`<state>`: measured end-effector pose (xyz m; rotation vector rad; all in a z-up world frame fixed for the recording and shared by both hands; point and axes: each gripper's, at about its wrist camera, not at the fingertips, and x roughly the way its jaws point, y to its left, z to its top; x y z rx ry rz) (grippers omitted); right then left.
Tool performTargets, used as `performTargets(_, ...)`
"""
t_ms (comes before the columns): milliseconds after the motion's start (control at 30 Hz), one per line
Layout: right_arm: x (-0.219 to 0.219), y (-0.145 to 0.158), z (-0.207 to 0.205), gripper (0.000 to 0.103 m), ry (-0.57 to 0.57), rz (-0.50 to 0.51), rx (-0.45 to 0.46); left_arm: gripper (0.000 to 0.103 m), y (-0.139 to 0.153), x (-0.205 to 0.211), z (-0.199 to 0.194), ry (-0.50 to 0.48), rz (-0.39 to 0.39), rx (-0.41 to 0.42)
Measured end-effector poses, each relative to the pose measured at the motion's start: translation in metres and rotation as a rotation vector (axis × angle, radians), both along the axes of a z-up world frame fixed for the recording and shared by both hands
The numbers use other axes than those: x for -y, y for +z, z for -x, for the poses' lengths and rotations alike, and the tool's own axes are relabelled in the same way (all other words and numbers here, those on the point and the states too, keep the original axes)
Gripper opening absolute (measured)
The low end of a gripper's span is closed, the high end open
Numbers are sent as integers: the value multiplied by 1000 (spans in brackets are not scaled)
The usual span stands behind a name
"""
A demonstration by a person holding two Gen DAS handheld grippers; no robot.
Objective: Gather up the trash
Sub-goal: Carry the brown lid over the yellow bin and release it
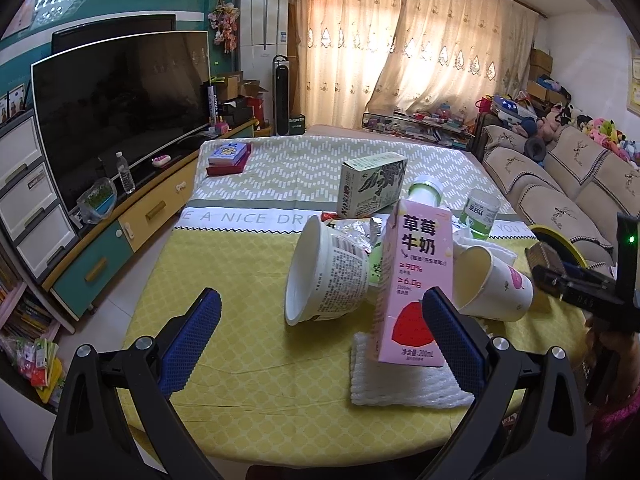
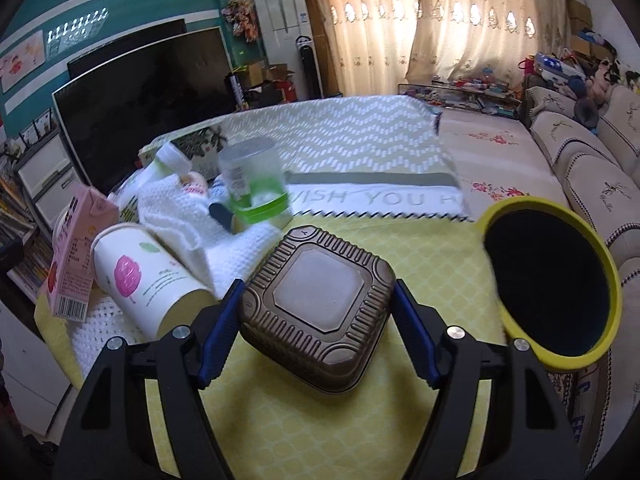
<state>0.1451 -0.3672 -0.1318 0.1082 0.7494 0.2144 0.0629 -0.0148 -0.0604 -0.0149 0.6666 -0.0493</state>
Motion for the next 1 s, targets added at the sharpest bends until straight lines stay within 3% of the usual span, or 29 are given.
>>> performTargets(200, 68, 7, -5, 69, -209, 11, 17, 99, 4, 10, 2, -40, 2, 14)
performTargets(433, 150, -13, -30, 70, -453, 96, -52, 99, 7, 27, 2, -99, 7, 17)
performTargets(667, 178, -36, -56, 78, -529, 130, -112, 99, 7, 39, -2, -137, 8, 13)
performTargets(1000, 163, -18, -39, 81, -529, 173, -50, 99, 3, 46, -12, -183, 35, -9)
